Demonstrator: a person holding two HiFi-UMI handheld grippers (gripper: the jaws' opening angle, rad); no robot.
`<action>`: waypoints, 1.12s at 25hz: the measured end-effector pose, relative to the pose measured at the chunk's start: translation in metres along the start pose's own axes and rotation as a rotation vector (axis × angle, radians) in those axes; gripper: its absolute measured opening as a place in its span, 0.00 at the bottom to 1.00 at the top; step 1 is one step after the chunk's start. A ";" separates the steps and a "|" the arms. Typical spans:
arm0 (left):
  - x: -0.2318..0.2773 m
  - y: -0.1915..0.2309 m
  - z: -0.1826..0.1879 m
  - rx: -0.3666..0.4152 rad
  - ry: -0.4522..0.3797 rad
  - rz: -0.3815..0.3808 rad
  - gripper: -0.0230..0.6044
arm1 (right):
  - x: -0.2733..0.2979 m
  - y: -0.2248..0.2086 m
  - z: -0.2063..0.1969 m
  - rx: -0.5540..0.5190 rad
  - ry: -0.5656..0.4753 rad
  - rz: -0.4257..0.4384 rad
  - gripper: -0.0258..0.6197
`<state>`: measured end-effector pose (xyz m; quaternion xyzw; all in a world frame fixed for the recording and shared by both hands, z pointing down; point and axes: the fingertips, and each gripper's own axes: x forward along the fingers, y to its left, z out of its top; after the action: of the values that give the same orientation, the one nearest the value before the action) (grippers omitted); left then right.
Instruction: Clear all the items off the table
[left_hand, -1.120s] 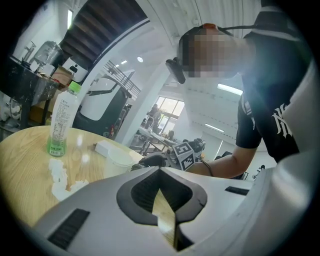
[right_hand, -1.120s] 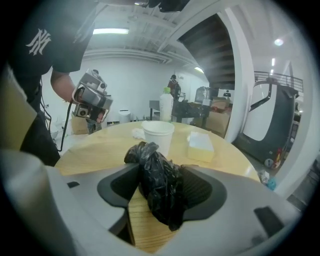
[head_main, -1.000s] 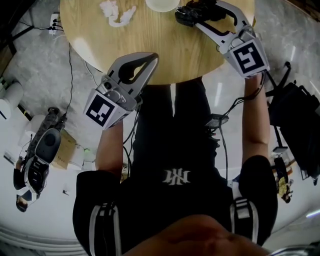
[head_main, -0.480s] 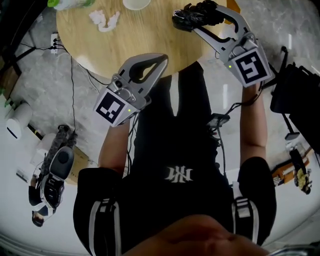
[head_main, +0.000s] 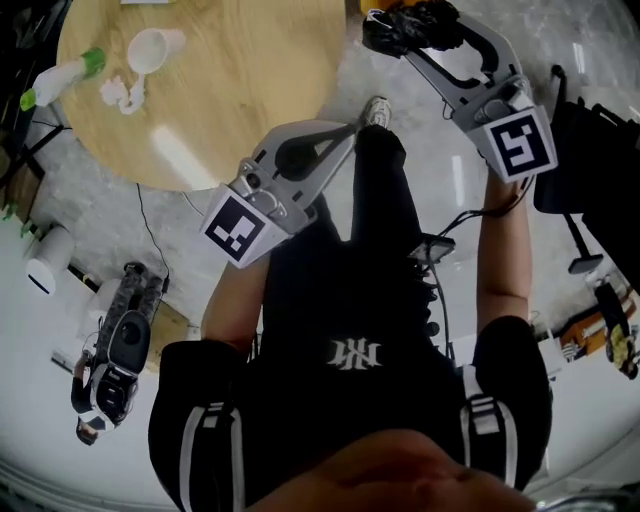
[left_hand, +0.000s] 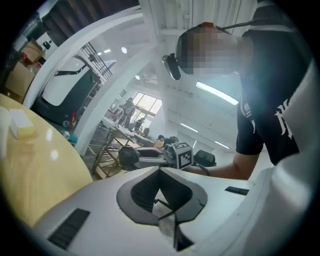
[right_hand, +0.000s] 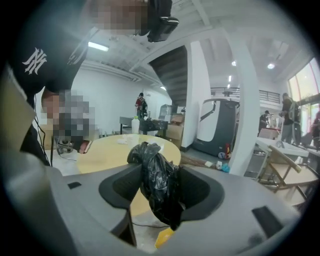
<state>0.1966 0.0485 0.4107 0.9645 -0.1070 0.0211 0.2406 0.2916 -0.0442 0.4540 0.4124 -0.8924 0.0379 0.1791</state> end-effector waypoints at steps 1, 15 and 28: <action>0.014 -0.010 -0.005 -0.007 0.007 -0.013 0.06 | -0.009 -0.010 -0.008 0.006 0.000 -0.011 0.42; 0.123 0.043 -0.137 -0.007 0.076 0.020 0.06 | 0.033 -0.062 -0.166 0.077 -0.008 0.010 0.41; 0.141 0.135 -0.246 -0.043 0.113 0.115 0.06 | 0.116 -0.072 -0.358 0.114 0.142 0.023 0.40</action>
<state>0.3075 0.0198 0.7035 0.9487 -0.1487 0.0868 0.2653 0.3797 -0.0983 0.8231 0.4079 -0.8786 0.1198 0.2176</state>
